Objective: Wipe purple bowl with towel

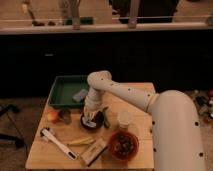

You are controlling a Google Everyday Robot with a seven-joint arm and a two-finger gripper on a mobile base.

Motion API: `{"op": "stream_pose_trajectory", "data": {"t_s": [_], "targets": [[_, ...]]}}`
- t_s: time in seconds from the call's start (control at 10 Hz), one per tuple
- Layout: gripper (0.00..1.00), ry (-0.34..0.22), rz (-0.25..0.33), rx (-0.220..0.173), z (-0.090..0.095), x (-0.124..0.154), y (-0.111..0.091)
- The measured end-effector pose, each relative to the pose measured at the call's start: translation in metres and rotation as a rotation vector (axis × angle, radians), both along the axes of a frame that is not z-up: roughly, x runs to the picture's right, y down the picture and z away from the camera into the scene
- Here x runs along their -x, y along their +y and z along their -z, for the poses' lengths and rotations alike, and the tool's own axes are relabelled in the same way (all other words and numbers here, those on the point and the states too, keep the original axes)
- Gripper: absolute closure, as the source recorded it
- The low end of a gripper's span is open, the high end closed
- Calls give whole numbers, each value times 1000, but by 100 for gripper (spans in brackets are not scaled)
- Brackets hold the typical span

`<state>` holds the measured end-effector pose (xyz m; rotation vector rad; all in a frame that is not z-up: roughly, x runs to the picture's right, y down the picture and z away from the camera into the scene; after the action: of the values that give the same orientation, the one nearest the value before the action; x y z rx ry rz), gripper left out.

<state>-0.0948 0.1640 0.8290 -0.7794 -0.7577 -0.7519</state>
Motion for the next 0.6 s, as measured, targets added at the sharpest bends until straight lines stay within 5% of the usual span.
{"op": "stream_pose_trajectory", "data": {"t_s": [0.6], "targets": [[100,1,0,22,19,-14,19]]}}
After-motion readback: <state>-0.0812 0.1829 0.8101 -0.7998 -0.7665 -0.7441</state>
